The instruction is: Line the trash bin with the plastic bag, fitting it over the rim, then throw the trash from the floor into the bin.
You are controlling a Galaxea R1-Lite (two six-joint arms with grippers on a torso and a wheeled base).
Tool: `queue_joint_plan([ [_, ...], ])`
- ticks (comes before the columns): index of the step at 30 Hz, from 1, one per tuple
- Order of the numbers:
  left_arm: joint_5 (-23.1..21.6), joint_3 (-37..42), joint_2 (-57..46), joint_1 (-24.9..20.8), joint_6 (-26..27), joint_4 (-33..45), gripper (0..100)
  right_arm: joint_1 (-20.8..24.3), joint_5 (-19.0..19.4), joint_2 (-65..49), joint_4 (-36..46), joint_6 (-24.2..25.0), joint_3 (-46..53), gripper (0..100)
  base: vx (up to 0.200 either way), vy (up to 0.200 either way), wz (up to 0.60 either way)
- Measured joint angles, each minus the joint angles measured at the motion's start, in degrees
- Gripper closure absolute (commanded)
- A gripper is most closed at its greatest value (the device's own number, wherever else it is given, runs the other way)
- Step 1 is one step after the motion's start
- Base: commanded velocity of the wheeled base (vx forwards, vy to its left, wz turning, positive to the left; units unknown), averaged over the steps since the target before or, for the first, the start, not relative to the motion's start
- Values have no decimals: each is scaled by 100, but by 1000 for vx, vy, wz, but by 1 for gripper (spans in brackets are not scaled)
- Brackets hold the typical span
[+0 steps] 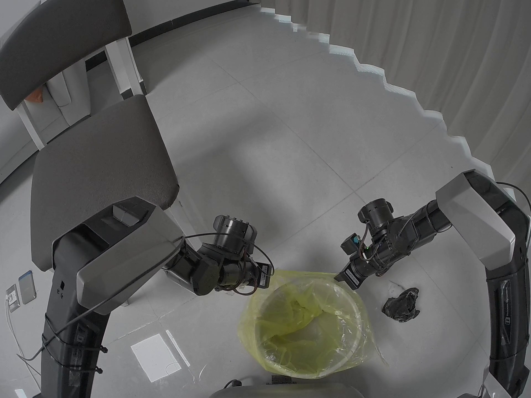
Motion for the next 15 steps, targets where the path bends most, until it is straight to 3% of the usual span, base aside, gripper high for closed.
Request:
queue_joint_plan([
  [8,-7,-33,102,26,-55,-7,100,27,0,206,13,26,-132,100,0,0,0],
  [9,-7,-30,107,28,-57,-7,100,33,2,221,13,28,-135,0,0,0,0],
  [15,37,2,105,33,-72,-5,100,40,-20,243,55,45,-133,0,0,0,0],
])
